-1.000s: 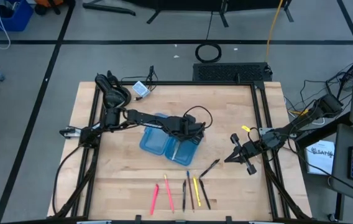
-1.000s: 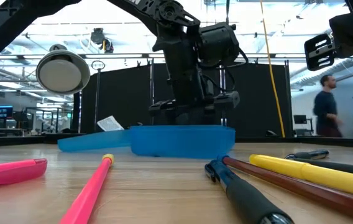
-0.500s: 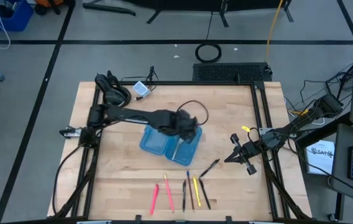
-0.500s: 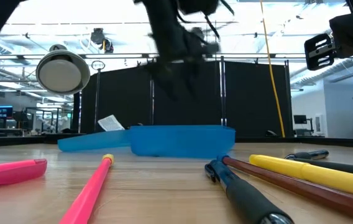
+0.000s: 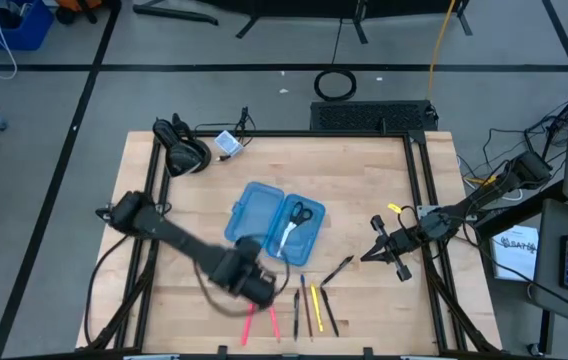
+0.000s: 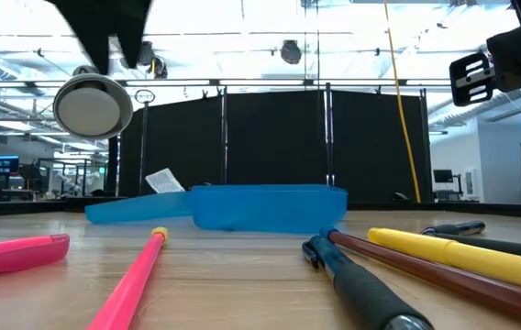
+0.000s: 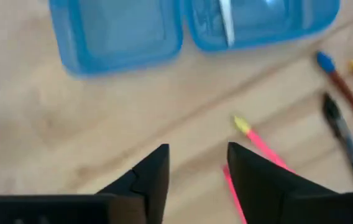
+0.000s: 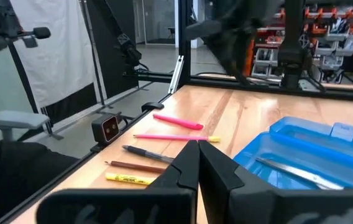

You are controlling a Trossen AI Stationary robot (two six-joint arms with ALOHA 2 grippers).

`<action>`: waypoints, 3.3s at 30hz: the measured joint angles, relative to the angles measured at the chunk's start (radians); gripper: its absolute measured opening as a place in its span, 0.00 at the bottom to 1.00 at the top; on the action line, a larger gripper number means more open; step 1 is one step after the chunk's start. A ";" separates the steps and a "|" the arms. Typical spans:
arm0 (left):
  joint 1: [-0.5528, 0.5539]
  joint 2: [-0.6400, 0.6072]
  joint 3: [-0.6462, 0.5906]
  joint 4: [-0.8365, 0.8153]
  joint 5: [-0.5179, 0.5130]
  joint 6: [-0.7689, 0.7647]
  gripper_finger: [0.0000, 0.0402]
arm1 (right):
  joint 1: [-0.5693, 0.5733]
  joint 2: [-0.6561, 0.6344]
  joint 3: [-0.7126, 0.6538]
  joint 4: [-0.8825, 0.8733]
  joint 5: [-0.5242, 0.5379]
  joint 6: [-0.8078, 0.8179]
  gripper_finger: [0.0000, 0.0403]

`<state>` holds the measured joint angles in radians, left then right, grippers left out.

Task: Pick & place school supplies into a supply box
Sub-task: Put the pink pen into the blue supply box

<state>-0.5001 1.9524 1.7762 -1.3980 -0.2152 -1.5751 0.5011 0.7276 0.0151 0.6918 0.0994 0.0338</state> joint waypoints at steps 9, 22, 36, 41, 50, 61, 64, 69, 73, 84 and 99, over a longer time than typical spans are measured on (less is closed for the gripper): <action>-0.219 0.001 -0.001 0.036 -0.237 -0.186 0.02 | 0.000 0.000 0.000 0.024 -0.049 -0.084 0.00; -0.208 0.001 -0.264 0.566 -0.171 -0.301 0.03 | 0.000 0.000 0.000 0.061 -0.105 -0.087 0.00; -0.154 0.002 -0.348 0.641 0.008 -0.203 0.51 | 0.000 0.000 0.000 0.060 -0.102 -0.087 0.00; -0.126 0.031 -0.348 0.607 0.120 -0.200 0.70 | 0.000 0.000 0.000 0.060 -0.101 -0.087 0.00; -0.098 0.108 -0.344 0.638 0.208 -0.153 0.69 | 0.000 0.000 0.000 0.056 -0.097 -0.099 0.00; -0.098 0.149 -0.344 0.612 0.230 -0.159 0.43 | 0.000 0.002 0.000 0.060 -0.097 -0.099 0.00; -0.099 0.149 -0.346 0.606 0.231 -0.162 0.31 | 0.000 0.002 0.000 0.060 -0.098 -0.099 0.00; -0.099 0.149 -0.346 0.602 0.231 -0.196 0.12 | 0.000 0.002 0.000 0.060 -0.100 -0.099 0.00; -0.100 0.149 -0.346 0.626 0.233 -0.194 0.11 | 0.000 0.002 0.000 0.060 -0.100 -0.099 0.00; -0.099 0.107 -0.350 0.633 0.178 -0.092 0.11 | 0.000 0.002 0.000 0.060 -0.101 -0.099 0.00; -0.031 -0.103 -0.350 0.583 -0.093 0.059 0.11 | 0.000 0.002 0.000 0.062 -0.101 -0.100 0.00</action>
<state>-0.5312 1.8498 1.4265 -0.8145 -0.3085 -1.5165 0.5007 0.7292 0.0147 0.7540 -0.0013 -0.0666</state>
